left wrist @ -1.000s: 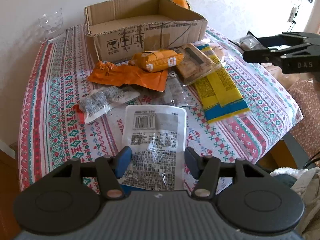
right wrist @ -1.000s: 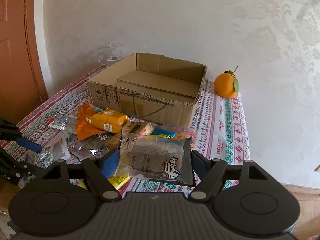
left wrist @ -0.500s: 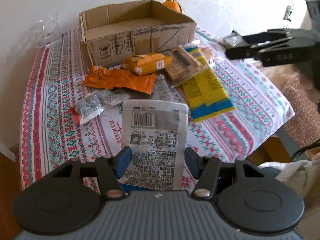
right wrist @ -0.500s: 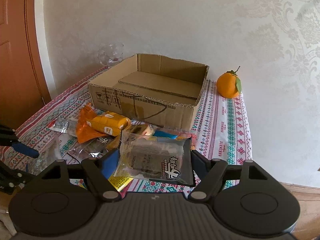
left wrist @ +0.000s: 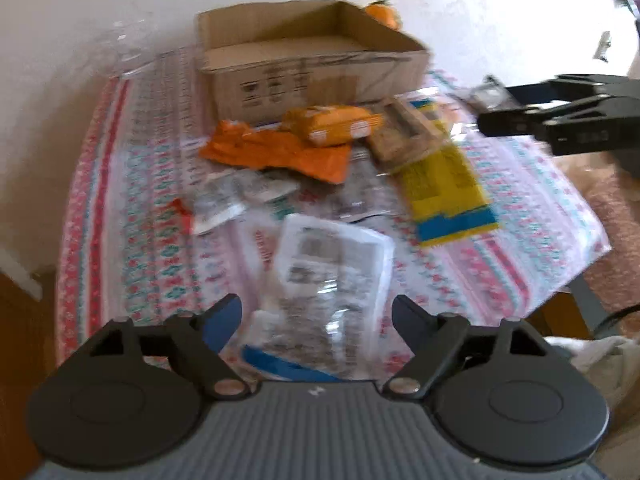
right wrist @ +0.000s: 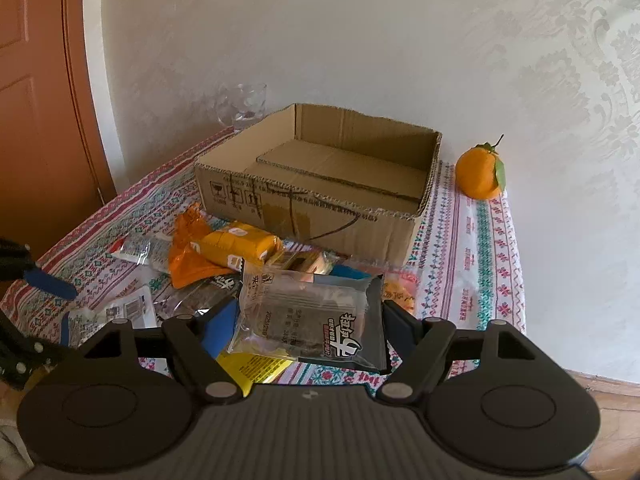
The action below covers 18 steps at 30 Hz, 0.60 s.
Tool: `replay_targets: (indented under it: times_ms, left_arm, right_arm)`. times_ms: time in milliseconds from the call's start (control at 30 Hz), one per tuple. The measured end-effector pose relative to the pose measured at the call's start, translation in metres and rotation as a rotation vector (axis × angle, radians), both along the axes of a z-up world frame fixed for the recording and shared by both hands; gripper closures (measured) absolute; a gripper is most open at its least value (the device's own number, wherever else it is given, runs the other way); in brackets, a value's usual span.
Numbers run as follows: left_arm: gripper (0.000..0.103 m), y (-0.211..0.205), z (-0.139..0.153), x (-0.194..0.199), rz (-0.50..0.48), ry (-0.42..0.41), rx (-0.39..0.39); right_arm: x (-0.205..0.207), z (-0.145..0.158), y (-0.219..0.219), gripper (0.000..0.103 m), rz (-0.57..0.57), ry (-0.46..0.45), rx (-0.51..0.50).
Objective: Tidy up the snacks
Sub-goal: 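Close the right gripper on the clear pastry packet while the left tool lowers onto the white bag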
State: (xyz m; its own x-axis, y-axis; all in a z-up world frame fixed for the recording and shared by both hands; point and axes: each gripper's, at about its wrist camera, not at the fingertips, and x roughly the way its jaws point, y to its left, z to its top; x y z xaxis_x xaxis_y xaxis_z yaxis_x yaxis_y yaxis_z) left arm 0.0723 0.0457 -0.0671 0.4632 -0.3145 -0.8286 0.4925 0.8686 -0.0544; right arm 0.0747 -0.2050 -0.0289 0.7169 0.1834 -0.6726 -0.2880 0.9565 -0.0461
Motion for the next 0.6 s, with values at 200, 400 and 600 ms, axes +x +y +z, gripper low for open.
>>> replay_targets:
  times_ms: [200, 400, 600]
  left_arm:
    - [0.018, 0.000, -0.016, 0.002, 0.000, 0.064, -0.036]
    - [0.017, -0.004, -0.013, -0.008, 0.020, 0.080, -0.069]
    - [0.014, -0.016, -0.015, -0.002, 0.099, 0.062, -0.066]
  right_arm:
    - [0.003, 0.001, 0.004, 0.022, 0.015, -0.006, 0.003]
    - [0.004, 0.001, 0.002, 0.022, 0.028, -0.004, 0.006]
    - [0.005, 0.000, 0.000, 0.022, 0.053, -0.006, 0.019]
